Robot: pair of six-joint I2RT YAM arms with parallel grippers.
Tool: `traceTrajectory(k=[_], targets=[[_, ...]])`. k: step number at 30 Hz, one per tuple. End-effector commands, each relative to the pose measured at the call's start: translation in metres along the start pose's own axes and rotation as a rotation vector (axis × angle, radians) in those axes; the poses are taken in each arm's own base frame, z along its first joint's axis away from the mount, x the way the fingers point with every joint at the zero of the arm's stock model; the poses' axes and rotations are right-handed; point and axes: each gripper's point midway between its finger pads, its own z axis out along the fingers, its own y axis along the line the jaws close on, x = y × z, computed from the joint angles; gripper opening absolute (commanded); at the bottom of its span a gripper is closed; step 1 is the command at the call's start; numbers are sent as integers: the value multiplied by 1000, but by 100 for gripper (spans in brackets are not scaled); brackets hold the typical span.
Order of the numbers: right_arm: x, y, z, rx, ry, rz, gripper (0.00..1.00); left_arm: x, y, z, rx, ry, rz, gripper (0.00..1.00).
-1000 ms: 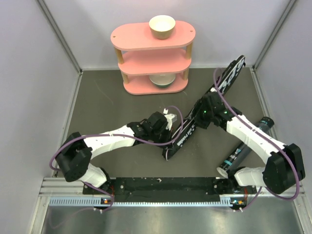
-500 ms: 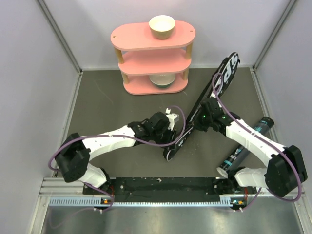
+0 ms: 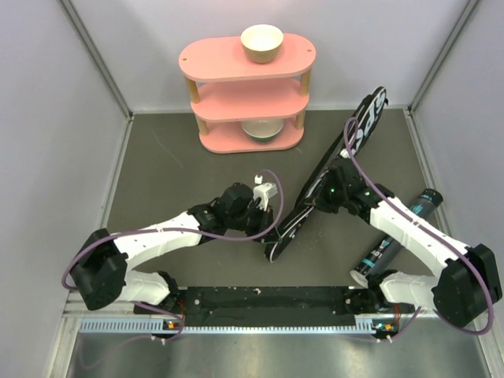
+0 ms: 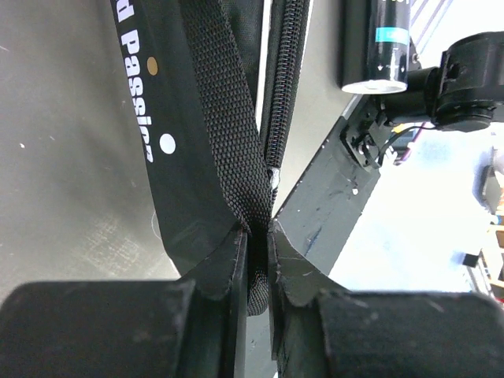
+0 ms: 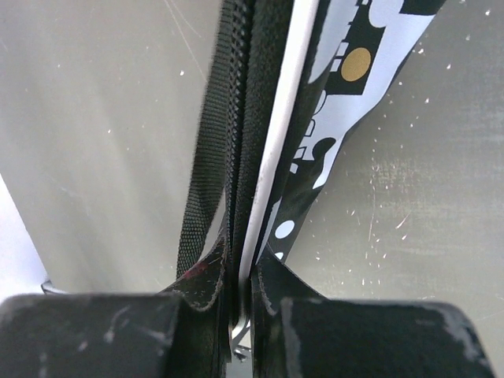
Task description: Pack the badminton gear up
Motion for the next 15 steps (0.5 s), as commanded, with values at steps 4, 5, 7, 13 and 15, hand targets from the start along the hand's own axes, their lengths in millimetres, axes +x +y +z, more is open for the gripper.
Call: traceTrajectory(k=[4, 5, 7, 13, 15], targets=[[-32, 15, -12, -108, -132, -59, 0, -2, -23, -15, 140, -51, -25, 20], [-32, 15, -13, -115, -141, -67, 0, -2, -22, -15, 137, -52, -29, 20], [-30, 18, -14, -138, -126, -74, 0, -2, -21, -14, 133, -52, -33, 17], [-26, 21, -13, -157, -106, -87, 0, -7, -25, -10, 160, -52, -31, 34], [-25, 23, -12, -164, -100, -88, 0, -9, -27, -9, 168, -51, -28, 38]])
